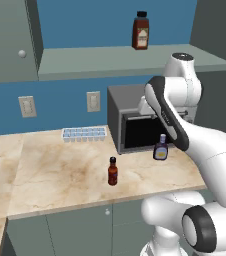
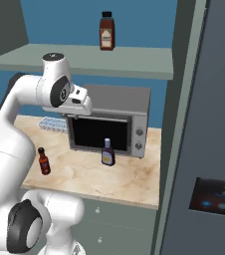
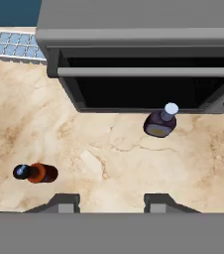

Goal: Pick the condiment bottle and condiment bottle from the counter and place them in the cabinet.

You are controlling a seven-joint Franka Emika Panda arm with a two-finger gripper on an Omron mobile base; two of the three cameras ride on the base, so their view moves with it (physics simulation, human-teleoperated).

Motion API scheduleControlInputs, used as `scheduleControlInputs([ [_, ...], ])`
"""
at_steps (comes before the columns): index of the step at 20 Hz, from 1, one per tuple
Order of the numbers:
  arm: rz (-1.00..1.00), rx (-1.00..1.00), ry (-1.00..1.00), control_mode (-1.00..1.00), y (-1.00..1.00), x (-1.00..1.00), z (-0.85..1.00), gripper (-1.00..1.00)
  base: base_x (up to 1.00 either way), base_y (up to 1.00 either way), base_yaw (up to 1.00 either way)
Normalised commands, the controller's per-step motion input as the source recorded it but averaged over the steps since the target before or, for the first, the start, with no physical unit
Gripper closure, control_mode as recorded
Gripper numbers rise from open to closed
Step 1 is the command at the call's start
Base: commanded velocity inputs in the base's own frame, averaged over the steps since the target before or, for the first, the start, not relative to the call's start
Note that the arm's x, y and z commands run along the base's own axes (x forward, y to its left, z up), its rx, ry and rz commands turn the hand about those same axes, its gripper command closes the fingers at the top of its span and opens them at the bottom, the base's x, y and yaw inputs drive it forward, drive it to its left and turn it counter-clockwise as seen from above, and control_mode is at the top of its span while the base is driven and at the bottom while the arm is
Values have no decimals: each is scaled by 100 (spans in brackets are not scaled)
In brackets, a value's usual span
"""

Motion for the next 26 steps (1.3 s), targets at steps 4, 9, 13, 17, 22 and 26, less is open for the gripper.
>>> scheduleControlInputs([
  [4, 0, 0, 0, -100, 0, -3, -8, -100, 0, 0, 0],
  [9, 0, 0, 0, -100, 0, -24, -22, -100, 0, 0, 0],
  [13, 2, 0, -2, -100, -7, -38, -25, -100, 0, 0, 0],
  [17, 7, -1, -2, -100, -1, -40, -29, -100, 0, 0, 0],
  [22, 12, 0, 0, -100, 6, -32, -37, -100, 0, 0, 0],
  [26, 16, 0, 0, -100, 26, -16, -44, -100, 0, 0, 0],
])
